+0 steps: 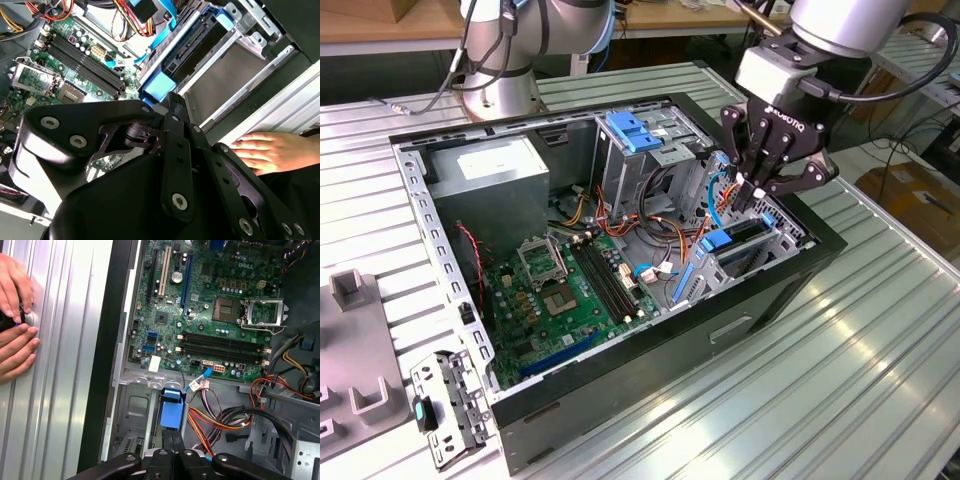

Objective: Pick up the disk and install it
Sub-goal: 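Insert the first disk wire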

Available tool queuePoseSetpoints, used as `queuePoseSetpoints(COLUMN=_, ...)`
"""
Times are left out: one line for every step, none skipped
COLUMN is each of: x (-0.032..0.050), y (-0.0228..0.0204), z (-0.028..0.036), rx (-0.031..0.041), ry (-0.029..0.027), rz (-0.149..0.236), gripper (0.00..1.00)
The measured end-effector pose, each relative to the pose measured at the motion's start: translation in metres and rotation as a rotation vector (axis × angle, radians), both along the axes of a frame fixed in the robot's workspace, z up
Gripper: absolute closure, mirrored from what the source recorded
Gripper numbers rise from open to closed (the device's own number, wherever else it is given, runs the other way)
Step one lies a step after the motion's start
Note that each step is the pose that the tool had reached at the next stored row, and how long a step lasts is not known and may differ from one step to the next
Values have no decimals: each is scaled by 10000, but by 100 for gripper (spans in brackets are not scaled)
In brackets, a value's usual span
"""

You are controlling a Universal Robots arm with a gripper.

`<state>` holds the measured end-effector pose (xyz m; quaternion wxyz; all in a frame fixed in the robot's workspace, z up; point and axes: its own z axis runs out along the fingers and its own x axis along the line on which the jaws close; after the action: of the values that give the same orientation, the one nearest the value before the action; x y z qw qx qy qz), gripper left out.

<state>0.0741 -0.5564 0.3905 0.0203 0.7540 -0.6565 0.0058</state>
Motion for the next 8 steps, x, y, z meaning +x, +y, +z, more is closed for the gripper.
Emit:
queuePoseSetpoints(x=17, y=7, z=0, rx=0, ry=1, rz=39, gripper=89)
queuePoseSetpoints(x=30, y=13, z=0, rx=0, ry=1, rz=72, gripper=89)
queuePoseSetpoints(x=46, y=19, z=0, rx=1, ry=0, rz=113, gripper=89)
queuePoseSetpoints(x=64, y=26, z=0, rx=0, ry=1, rz=154, gripper=89)
queuePoseSetpoints(x=87, y=35, z=-1, rx=1, ry=1, rz=197, gripper=89)
queuePoseSetpoints(x=103, y=41, z=0, rx=0, ry=2, rz=226, gripper=89)
queuePoseSetpoints(x=119, y=47, z=0, rx=0, ry=2, rz=257, gripper=89)
queuePoseSetpoints(x=142, y=54, z=-1, rx=1, ry=2, rz=297, gripper=89)
